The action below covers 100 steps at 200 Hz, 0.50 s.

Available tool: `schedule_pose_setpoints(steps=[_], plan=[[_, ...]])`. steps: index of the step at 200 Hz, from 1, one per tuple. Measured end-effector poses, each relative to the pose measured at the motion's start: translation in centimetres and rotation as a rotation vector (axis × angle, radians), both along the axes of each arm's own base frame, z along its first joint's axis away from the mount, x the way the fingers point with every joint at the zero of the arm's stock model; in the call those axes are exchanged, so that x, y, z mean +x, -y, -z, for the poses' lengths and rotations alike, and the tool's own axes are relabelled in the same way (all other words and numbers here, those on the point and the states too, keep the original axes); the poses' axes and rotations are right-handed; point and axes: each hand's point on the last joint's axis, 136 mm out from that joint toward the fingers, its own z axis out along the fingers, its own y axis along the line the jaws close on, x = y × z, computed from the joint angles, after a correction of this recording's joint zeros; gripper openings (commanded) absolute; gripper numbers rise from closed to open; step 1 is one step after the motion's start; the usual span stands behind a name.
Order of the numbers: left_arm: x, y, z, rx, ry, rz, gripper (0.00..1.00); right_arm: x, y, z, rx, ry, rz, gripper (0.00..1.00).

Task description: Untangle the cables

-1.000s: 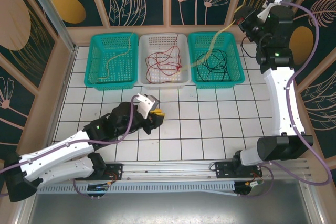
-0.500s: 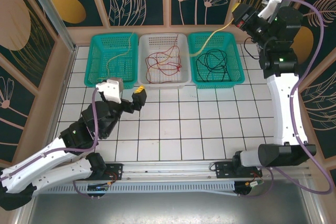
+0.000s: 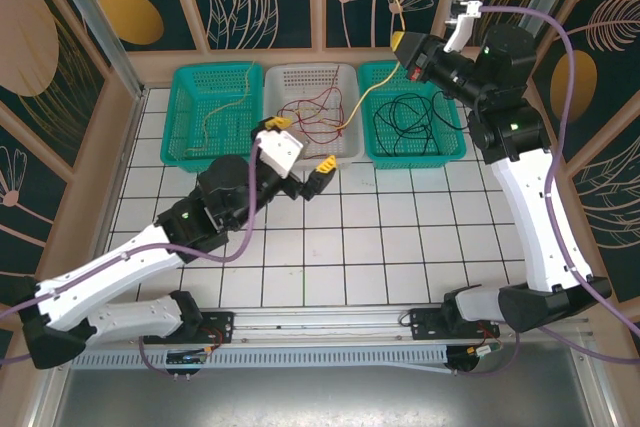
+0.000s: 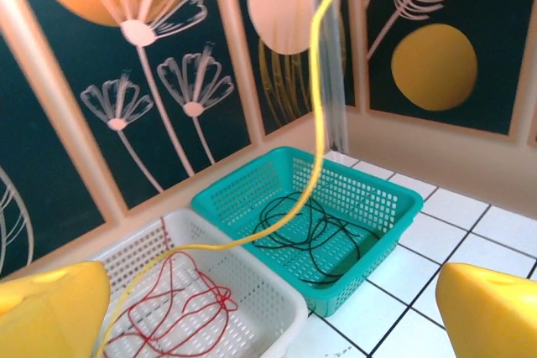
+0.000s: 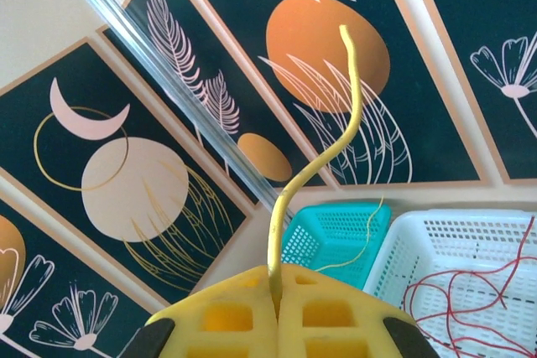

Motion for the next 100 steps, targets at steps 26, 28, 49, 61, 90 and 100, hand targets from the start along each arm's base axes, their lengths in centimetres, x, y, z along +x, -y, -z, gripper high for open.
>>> schedule_pose_setpoints(steps=[26, 28, 49, 61, 90, 100], plan=[[1.1, 2.2, 2.5, 0.091, 0.004, 0.016, 0.99, -0.3, -0.6, 0.4, -0.003, -0.009, -0.021, 0.0], [1.2, 2.3, 2.6, 0.096, 0.003, 0.015, 0.99, -0.3, -0.7, 0.4, -0.003, -0.009, -0.023, 0.0], [2.0, 2.7, 3.7, 0.138, 0.008, -0.002, 0.96, -0.6, -1.1, 0.4, -0.003, -0.009, -0.039, 0.0], [2.1, 2.8, 3.6, 0.143, 0.021, -0.002, 0.94, -0.8, -1.3, 0.5, -0.004, -0.009, -0.048, 0.0], [2.0, 3.2, 2.7, 0.128, 0.06, 0.016, 0.8, -1.2, -1.8, 1.0, -0.005, -0.013, -0.078, 0.0], [2.0, 3.4, 2.8, 0.131, 0.064, 0.024, 0.7, -1.2, -1.9, 1.2, -0.005, -0.015, -0.086, 0.0]])
